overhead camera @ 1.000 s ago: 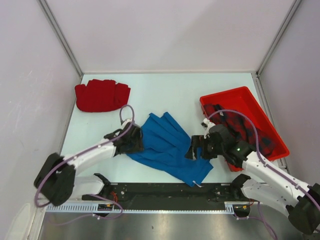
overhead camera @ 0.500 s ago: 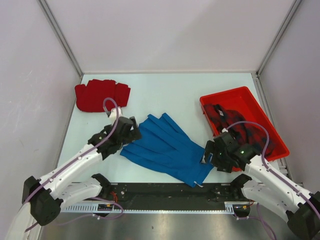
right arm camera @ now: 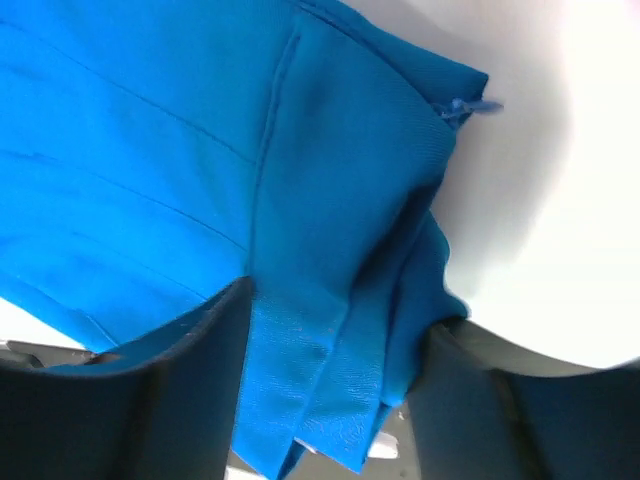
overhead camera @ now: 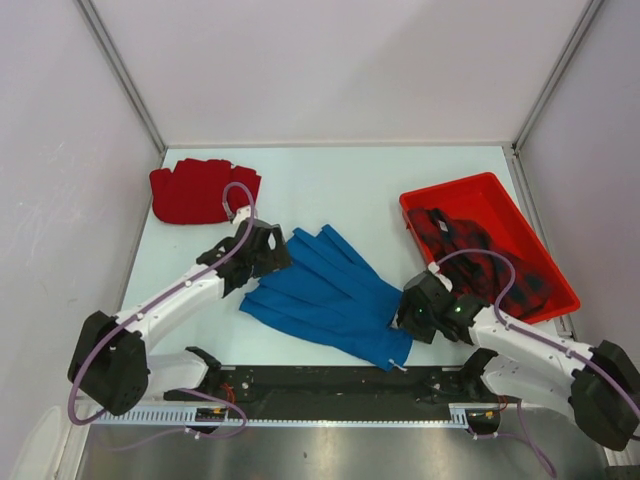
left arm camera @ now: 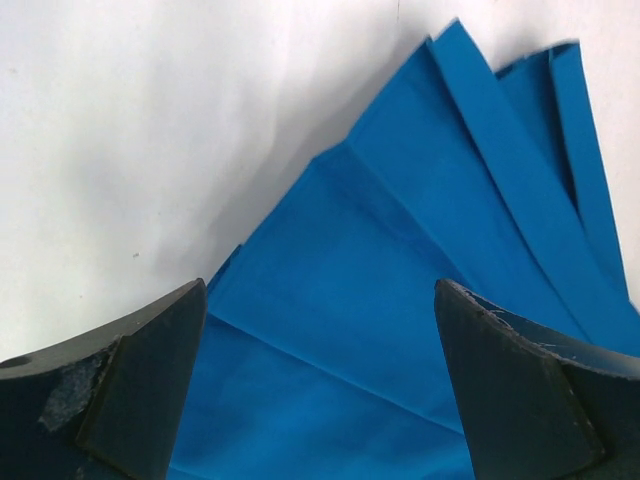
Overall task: Fold and stack the skirts
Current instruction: Fold the skirt at the center of the board.
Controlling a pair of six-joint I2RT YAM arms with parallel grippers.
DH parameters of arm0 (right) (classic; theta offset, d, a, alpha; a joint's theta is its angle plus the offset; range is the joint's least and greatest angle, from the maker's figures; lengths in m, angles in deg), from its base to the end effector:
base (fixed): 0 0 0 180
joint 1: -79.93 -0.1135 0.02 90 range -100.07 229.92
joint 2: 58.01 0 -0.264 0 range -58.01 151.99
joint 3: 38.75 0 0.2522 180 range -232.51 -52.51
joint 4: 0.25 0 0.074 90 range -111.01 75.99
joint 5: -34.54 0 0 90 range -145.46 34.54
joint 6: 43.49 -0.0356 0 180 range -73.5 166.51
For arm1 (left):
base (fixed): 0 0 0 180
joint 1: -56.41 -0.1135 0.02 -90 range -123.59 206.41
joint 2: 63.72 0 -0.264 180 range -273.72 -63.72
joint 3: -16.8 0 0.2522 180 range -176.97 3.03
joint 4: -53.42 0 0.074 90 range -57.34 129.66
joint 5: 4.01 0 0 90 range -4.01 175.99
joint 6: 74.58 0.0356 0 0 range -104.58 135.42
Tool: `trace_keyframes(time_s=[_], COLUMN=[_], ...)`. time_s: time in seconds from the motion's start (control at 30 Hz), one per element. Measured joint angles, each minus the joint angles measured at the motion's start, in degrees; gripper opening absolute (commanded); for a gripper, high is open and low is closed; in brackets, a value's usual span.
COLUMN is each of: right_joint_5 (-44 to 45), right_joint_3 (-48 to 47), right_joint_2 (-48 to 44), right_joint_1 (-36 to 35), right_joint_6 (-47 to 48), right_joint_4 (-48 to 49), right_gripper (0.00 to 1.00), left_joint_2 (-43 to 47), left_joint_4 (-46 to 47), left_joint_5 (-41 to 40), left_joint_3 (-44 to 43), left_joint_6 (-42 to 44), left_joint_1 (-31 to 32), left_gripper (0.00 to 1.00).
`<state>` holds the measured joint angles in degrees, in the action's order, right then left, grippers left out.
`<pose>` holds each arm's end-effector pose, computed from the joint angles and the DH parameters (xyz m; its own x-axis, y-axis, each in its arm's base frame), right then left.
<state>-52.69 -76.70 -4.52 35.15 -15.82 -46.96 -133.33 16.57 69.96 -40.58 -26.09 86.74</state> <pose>0.1126 0.1093 0.1612 -0.9007 0.3525 -0.2541 0.2370 0.8887 0.3925 0.2168 -0.1154 0.2258 -0.7066 -0.3246 -0.6288 -0.1857 0.9425 -0.2779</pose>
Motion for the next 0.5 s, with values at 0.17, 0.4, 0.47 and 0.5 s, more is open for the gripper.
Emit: trace_keyframes(time_s=[0.17, 0.4, 0.47, 0.5], right_joint_5=[1.0, 1.0, 0.9, 1.1], right_joint_3=[-1.2, -10.3, -14.4, -16.0], right_joint_2=[7.5, 23.6, 27.8, 29.2], right_joint_1=[3.5, 7.6, 8.0, 8.1], right_joint_6=[4.9, 21.0, 25.8, 27.5], right_joint_4=[9.7, 19.5, 20.4, 20.6], right_gripper=[0.47, 0.48, 0.48, 0.54], left_joint_2=[0.1, 3.3, 5.2, 6.1], left_joint_4=[-0.4, -3.7, -4.8, -5.3], left_joint_5=[0.2, -1.4, -2.3, -2.7], left_joint_3=[0.7, 1.0, 1.7, 2.3], left_joint_6=[-0.3, -1.1, -1.6, -1.6], left_joint_1=[-0.2, -0.3, -0.4, -0.5], left_gripper=[1.00, 1.00, 1.00, 1.00])
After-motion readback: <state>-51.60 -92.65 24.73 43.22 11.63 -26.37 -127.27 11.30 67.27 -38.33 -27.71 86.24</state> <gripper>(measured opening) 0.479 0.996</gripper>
